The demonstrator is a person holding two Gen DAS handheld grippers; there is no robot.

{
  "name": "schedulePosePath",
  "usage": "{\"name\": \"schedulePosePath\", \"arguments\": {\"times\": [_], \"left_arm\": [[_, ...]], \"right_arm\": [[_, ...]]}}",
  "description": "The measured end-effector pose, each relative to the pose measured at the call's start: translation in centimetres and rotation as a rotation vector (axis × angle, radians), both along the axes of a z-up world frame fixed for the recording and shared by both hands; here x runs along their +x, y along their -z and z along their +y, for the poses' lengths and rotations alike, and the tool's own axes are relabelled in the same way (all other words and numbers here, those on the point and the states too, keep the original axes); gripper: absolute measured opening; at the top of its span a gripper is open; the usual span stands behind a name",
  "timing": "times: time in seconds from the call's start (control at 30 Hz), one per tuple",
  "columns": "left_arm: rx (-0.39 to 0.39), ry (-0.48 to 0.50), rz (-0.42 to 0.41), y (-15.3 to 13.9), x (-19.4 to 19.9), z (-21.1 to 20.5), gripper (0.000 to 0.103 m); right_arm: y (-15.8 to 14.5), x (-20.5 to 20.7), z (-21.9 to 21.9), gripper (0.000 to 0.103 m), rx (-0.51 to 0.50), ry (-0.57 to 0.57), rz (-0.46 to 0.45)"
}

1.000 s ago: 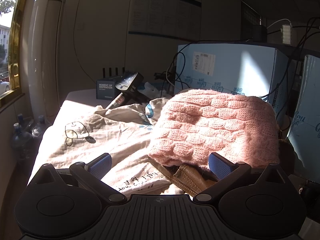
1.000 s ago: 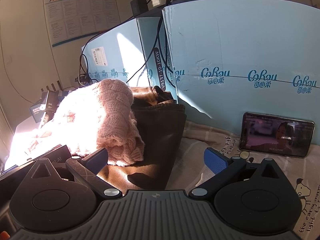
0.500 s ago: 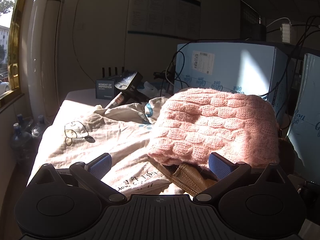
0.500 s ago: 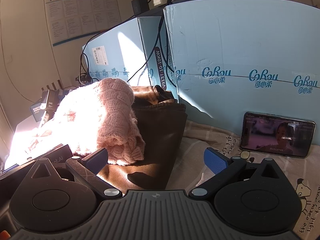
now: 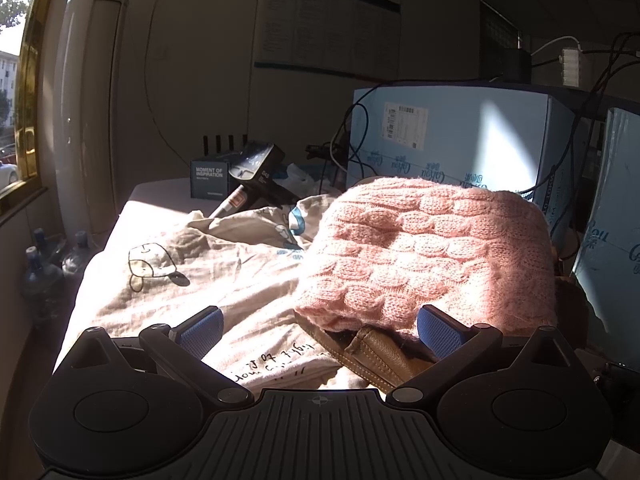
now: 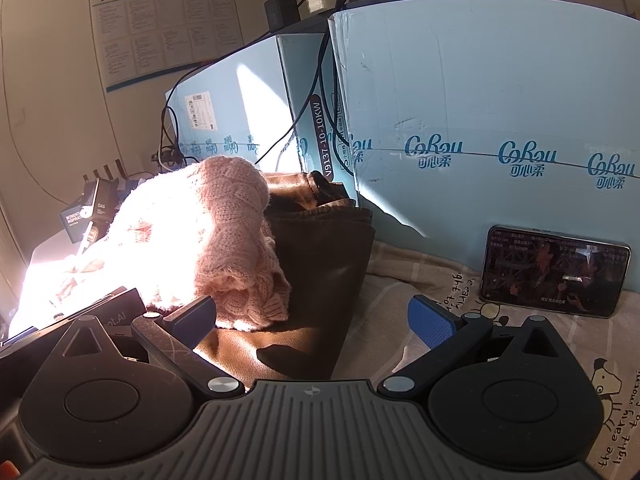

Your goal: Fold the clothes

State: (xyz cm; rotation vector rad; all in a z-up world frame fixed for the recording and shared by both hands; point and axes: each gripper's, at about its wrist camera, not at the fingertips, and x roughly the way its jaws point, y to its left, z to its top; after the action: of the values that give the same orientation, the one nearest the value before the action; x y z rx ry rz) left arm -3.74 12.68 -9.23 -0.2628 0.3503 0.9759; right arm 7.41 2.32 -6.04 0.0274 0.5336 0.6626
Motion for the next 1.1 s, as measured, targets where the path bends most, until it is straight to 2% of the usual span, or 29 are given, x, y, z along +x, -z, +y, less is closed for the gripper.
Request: {"name": "schedulePosePath", "arguments": {"times": [1.1], "left_arm": [[0.001, 0.000, -0.002, -0.02, -0.09, -0.04, 0.103]], "right_arm": [[0.00, -0.09, 0.14, 0.103, -0.008, -0.004, -0.009]]}}
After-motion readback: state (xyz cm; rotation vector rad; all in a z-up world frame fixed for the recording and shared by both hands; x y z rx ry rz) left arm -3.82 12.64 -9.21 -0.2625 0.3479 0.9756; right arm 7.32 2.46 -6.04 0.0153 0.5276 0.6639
